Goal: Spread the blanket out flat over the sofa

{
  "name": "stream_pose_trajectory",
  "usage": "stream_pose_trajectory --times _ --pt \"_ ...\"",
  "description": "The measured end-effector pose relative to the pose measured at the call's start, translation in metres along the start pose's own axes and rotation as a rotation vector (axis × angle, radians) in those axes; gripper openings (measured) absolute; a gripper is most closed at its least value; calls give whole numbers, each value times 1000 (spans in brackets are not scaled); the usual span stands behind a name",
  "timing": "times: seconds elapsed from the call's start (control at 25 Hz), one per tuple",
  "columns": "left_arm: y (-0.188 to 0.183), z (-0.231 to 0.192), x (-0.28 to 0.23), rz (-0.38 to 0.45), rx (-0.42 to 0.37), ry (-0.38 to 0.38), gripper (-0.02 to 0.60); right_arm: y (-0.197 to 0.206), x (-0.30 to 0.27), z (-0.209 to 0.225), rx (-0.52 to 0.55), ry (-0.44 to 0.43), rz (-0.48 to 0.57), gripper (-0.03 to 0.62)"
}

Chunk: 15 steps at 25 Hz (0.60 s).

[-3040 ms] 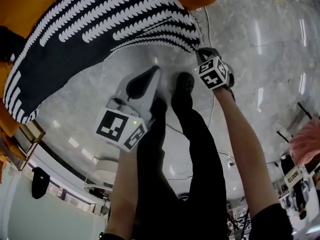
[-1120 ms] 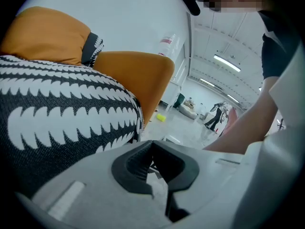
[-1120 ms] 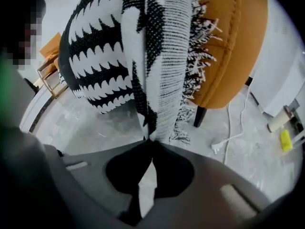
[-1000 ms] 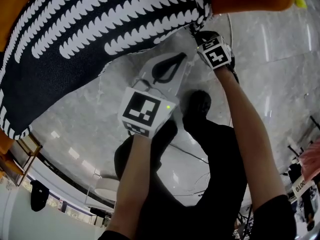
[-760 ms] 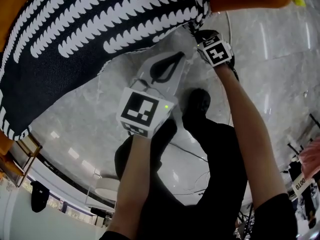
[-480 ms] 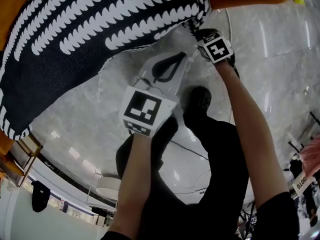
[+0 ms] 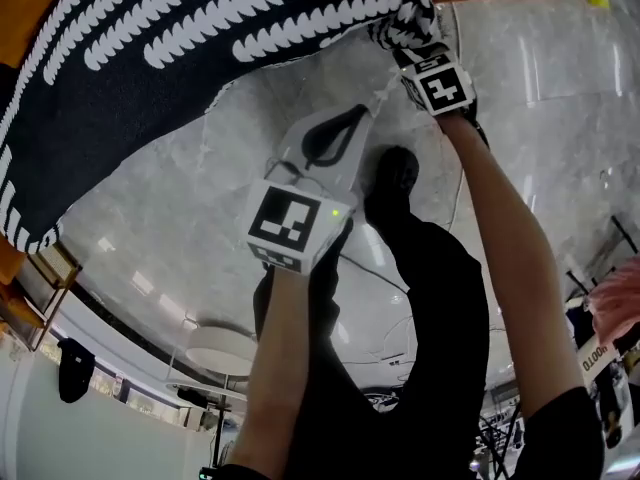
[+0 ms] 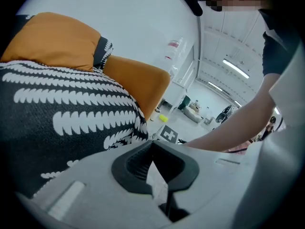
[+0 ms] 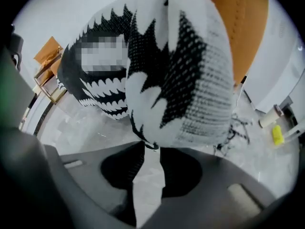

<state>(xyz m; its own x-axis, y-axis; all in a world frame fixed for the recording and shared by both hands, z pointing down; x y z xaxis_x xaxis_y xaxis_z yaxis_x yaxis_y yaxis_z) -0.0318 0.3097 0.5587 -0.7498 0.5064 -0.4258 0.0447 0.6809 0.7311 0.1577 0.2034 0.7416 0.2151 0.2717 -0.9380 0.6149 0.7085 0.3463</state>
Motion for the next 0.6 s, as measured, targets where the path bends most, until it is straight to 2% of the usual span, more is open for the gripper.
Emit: stream_pose_trajectory --times 0.32,0.6 --pt "-29 26 42 3 40 -38 11 -5 58 -12 -31 21 -26 114" --pt "-69 83 62 -11 44 -27 11 -7 137 -16 -33 -6 -20 114"
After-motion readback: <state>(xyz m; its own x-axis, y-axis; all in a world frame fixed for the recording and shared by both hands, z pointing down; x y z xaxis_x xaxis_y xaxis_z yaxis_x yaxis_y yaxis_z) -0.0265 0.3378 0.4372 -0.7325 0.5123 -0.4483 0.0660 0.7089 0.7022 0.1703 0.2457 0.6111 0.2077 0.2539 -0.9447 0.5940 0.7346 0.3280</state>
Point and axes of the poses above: the fingertips, and each gripper's own axes: x backward along the fingers, z to its right, y out of its underside, the point moved 10 cm from there along x, backward along the fingers, and after that the axes turned 9 degrees about y, right-handed, at the moved point
